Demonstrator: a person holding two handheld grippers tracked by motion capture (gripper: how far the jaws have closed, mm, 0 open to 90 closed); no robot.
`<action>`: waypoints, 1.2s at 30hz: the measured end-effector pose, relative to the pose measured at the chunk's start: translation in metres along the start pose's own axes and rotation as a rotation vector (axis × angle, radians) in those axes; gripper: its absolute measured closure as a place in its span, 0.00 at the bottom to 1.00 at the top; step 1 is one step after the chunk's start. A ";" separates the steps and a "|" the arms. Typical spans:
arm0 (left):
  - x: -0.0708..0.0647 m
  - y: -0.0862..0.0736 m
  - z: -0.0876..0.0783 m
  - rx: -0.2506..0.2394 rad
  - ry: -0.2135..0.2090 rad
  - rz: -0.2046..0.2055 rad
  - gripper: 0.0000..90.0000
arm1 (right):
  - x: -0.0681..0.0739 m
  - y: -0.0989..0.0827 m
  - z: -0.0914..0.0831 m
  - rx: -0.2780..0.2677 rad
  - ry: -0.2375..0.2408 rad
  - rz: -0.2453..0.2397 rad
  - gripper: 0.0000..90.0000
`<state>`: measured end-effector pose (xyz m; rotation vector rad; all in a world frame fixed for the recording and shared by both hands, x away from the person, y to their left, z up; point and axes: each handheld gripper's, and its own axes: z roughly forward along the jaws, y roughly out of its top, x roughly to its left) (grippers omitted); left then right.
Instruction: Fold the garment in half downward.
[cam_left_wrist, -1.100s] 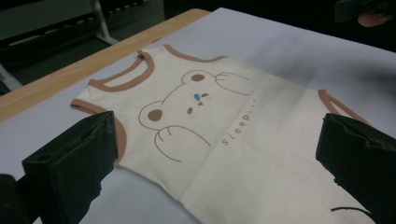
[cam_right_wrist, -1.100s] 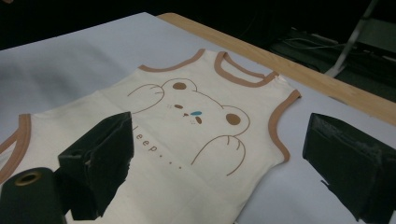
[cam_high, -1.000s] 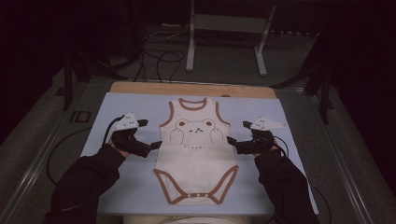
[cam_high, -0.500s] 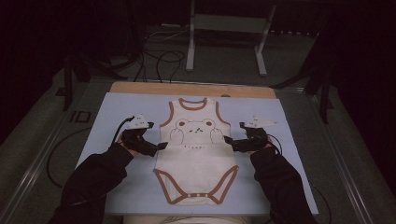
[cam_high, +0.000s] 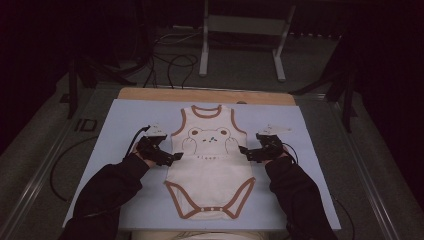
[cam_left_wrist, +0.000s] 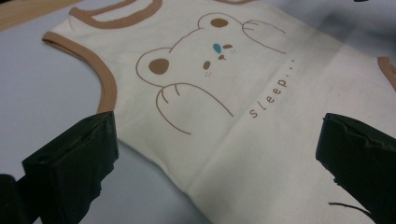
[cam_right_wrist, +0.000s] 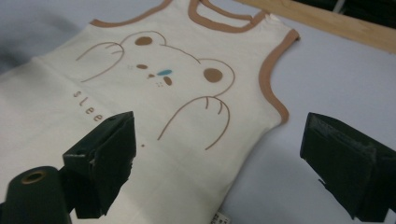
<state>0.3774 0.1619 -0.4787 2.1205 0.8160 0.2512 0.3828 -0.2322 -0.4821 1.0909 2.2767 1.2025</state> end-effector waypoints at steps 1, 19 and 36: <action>0.000 0.000 0.001 0.006 0.008 -0.008 0.00 | -0.001 -0.001 0.001 0.003 -0.006 0.000 0.12; 0.003 -0.005 0.019 0.084 0.054 -0.049 0.04 | -0.006 -0.007 0.025 0.105 -0.014 0.062 0.19; 0.010 -0.015 0.038 0.154 0.061 -0.136 0.29 | -0.011 -0.011 0.034 0.164 -0.033 0.125 0.44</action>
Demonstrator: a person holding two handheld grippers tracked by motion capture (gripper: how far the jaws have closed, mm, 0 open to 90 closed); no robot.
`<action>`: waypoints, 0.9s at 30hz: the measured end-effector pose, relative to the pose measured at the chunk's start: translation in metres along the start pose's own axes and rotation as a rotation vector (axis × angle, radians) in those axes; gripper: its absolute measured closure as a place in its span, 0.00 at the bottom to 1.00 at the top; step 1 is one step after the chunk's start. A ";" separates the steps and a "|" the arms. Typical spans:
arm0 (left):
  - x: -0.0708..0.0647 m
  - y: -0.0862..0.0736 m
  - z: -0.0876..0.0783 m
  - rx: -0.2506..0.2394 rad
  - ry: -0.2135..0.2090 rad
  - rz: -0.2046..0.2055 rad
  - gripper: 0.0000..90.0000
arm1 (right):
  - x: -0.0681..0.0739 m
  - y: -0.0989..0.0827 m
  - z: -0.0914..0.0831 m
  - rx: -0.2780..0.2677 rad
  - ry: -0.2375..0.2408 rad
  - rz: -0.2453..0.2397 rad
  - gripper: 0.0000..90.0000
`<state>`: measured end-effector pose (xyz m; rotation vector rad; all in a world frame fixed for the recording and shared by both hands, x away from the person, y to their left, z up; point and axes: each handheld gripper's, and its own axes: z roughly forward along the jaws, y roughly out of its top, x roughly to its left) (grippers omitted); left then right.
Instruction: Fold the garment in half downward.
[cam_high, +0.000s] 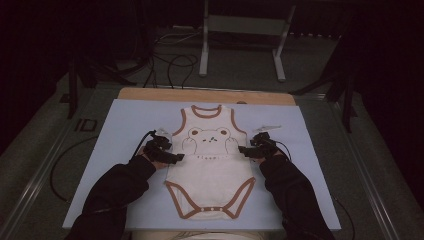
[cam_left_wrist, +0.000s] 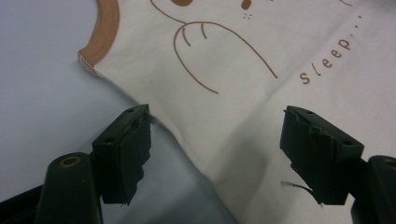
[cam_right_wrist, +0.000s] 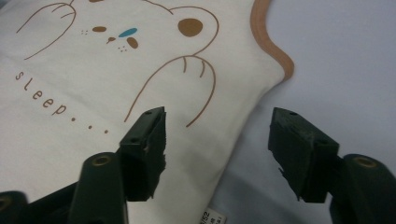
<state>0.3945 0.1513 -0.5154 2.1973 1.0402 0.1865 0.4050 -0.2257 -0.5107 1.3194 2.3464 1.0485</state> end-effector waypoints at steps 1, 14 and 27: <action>0.000 0.000 0.000 0.000 0.000 0.000 0.32 | 0.000 0.000 0.000 0.000 0.000 0.000 0.44; 0.006 0.004 0.003 -0.008 0.079 -0.054 0.51 | -0.003 -0.003 0.007 0.037 0.001 0.004 0.62; 0.001 0.006 0.004 0.015 0.071 -0.050 0.68 | 0.002 0.001 0.008 0.073 -0.017 -0.054 0.83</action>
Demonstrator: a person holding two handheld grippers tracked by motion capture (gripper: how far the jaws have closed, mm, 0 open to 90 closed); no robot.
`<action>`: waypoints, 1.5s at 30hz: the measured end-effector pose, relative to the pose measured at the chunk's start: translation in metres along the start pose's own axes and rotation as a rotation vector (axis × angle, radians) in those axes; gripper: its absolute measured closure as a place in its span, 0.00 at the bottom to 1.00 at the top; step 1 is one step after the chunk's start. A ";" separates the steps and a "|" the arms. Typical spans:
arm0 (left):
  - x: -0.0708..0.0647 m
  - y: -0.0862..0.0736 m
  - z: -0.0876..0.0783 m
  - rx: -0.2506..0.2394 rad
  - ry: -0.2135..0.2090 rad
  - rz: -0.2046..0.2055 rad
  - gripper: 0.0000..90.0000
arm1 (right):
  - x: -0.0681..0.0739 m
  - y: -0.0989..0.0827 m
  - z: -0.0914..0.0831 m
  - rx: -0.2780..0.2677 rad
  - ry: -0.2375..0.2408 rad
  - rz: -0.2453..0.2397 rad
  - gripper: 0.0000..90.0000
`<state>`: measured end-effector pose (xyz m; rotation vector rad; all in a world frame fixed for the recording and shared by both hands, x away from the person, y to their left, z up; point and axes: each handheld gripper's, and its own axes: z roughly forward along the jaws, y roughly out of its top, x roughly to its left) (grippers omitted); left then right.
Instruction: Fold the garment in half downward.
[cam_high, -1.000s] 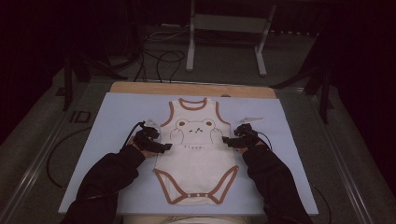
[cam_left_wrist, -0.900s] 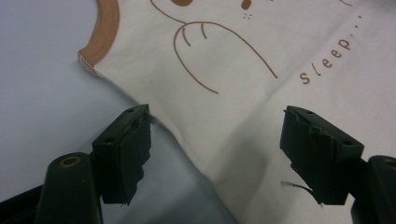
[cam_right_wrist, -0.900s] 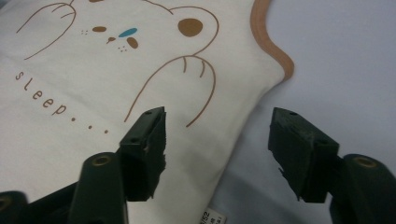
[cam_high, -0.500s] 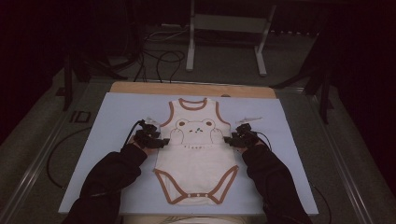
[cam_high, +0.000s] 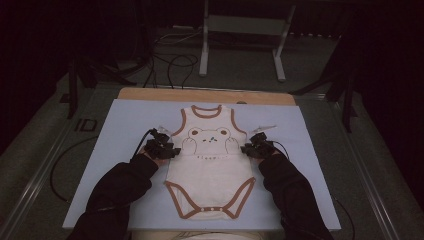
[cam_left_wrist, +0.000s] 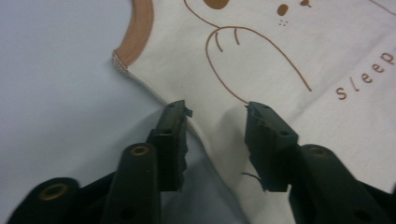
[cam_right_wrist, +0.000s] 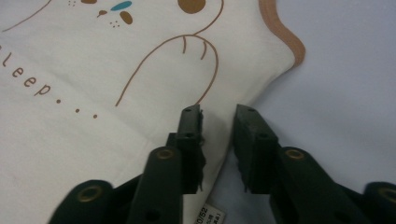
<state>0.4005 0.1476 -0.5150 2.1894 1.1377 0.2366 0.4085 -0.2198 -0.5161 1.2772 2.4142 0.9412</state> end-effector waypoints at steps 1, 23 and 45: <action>0.000 0.000 0.000 0.002 0.000 0.001 0.70 | 0.000 0.000 0.000 0.003 0.001 -0.001 0.85; 0.003 0.003 -0.009 -0.038 -0.045 -0.026 1.00 | 0.000 0.005 -0.011 -0.033 0.037 0.007 1.00; 0.002 0.004 -0.034 -0.070 -0.076 -0.002 1.00 | 0.012 0.009 -0.042 -0.082 0.060 -0.046 1.00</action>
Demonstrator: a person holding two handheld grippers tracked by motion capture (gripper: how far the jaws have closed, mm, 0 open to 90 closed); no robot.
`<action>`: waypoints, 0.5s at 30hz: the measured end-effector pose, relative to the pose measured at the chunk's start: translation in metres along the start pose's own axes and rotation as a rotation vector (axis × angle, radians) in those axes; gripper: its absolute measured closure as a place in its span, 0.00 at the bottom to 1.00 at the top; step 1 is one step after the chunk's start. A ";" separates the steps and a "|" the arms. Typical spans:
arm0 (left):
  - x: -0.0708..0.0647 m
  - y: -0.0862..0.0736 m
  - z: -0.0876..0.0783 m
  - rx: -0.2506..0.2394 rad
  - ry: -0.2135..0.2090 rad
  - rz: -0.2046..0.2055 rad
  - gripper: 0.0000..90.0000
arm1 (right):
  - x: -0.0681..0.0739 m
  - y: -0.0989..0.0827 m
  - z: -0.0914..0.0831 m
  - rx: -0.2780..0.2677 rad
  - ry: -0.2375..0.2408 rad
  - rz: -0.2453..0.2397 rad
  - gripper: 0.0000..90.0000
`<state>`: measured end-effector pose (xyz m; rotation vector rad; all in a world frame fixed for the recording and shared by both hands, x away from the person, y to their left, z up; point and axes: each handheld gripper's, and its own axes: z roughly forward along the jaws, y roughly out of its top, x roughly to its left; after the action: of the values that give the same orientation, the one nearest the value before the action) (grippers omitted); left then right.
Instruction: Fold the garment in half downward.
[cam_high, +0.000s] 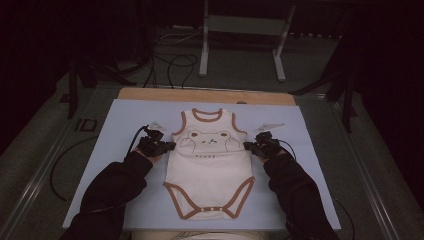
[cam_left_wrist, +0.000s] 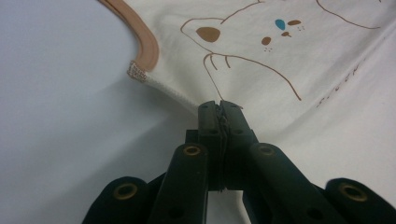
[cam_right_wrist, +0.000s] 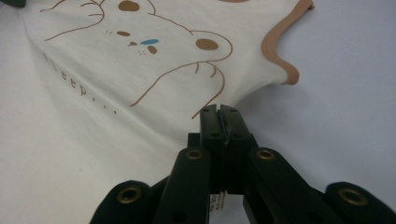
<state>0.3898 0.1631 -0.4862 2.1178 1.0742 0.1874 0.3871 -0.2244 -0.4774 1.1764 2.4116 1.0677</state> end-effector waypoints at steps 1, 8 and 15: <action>0.000 0.000 -0.002 -0.001 -0.002 0.003 1.00 | 0.001 0.000 -0.002 -0.002 0.001 -0.003 1.00; -0.005 0.000 -0.010 0.004 -0.021 0.035 1.00 | 0.007 -0.002 -0.010 -0.007 0.011 -0.012 1.00; -0.010 -0.003 -0.019 0.003 -0.042 0.049 1.00 | 0.013 -0.009 -0.018 -0.018 0.021 -0.014 1.00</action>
<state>0.3729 0.1671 -0.4729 2.1429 0.9996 0.1636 0.3643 -0.2272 -0.4700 1.1466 2.4169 1.1010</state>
